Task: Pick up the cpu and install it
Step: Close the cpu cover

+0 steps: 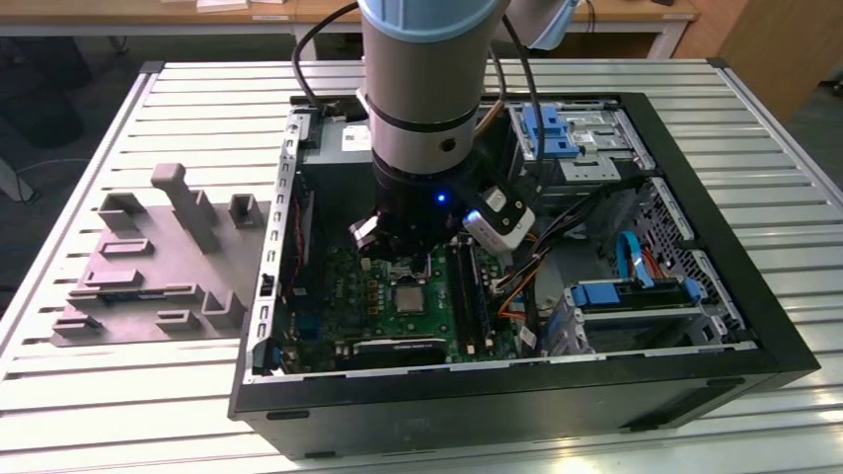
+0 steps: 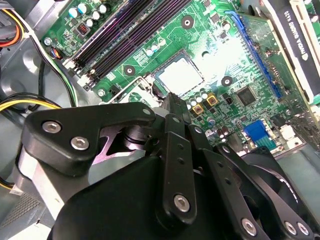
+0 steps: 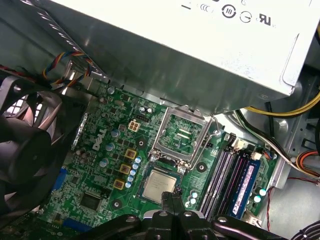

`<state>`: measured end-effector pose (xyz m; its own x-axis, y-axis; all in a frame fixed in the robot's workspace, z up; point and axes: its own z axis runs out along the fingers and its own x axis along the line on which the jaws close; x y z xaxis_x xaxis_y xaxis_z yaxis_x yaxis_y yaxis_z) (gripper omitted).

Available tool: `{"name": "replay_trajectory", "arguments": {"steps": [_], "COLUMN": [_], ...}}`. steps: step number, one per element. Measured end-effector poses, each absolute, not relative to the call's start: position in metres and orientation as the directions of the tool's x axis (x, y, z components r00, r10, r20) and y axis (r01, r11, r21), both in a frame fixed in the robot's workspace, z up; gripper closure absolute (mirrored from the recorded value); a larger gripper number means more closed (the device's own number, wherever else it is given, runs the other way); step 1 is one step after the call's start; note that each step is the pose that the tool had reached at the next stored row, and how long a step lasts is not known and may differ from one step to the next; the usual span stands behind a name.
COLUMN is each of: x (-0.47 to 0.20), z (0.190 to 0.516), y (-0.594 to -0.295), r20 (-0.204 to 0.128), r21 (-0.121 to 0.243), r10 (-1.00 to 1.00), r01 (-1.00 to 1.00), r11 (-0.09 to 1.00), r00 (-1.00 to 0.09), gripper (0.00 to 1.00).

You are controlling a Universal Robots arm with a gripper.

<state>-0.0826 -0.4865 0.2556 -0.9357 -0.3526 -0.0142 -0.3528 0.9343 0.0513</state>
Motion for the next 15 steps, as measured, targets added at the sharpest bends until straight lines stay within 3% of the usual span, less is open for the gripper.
{"name": "replay_trajectory", "arguments": {"steps": [15], "x": [-0.069], "z": [0.254], "y": [-0.486], "r20": [-0.014], "r21": [0.051], "r10": [-0.425], "r01": [-0.426], "r11": [0.903], "r00": [-0.905], "gripper": [0.89]}}
